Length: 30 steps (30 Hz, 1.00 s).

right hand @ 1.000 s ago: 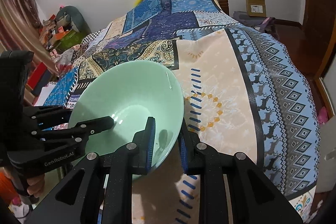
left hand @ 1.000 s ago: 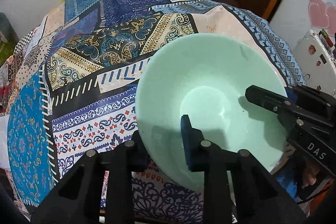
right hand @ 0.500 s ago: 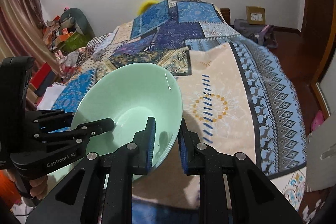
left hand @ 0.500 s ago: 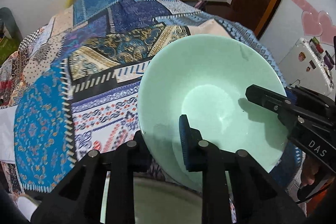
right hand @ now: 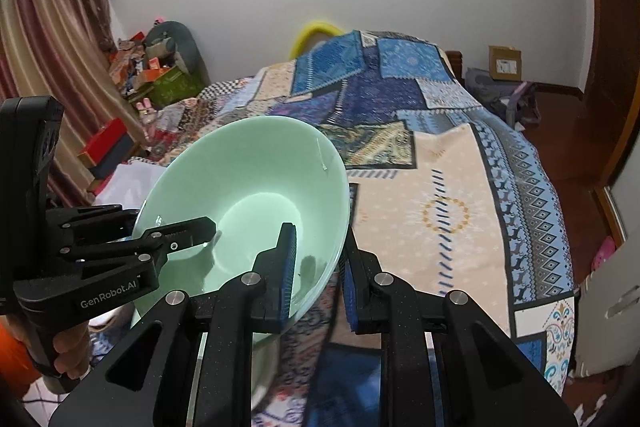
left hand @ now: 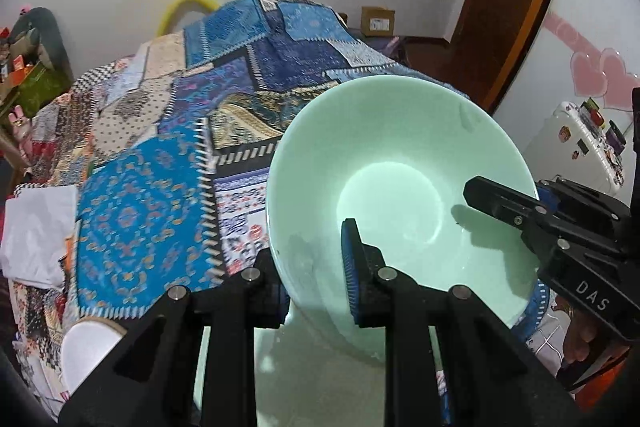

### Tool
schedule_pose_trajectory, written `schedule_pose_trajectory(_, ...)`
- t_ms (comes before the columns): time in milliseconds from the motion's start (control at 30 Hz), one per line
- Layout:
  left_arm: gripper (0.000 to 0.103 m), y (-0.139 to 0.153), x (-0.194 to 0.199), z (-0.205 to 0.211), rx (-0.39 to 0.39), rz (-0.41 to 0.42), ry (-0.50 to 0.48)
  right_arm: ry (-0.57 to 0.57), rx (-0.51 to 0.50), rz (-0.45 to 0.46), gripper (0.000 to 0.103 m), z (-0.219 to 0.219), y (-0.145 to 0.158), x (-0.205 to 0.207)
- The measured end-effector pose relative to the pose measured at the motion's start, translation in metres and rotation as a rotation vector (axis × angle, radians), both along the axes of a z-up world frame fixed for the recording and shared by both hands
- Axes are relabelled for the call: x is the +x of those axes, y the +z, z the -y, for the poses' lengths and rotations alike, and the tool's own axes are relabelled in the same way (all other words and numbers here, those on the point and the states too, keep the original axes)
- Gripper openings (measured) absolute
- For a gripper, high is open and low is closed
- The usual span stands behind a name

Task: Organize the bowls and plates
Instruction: 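Lift the mint green bowl and carry it over the nested bowls with both grippers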

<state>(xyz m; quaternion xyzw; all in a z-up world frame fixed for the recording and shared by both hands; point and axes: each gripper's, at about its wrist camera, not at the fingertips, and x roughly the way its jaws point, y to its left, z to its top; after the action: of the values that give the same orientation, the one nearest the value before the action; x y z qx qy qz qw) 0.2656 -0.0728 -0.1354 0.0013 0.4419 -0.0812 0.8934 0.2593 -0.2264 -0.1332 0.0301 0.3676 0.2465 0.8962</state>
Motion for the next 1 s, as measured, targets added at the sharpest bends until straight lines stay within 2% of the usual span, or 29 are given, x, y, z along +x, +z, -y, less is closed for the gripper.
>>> schedule_pose_trajectory(467,0.022,0.030,-0.076,-0.063,-0.020,0.046,0.083,0.083,0.026,0.028,0.019,-0.052,0.014,-0.050)
schedule_pose_trajectory(1000,0.022,0.031,-0.146,-0.143,-0.028,0.051,0.199,0.208,0.039,0.020,0.019,-0.122,0.010,-0.088)
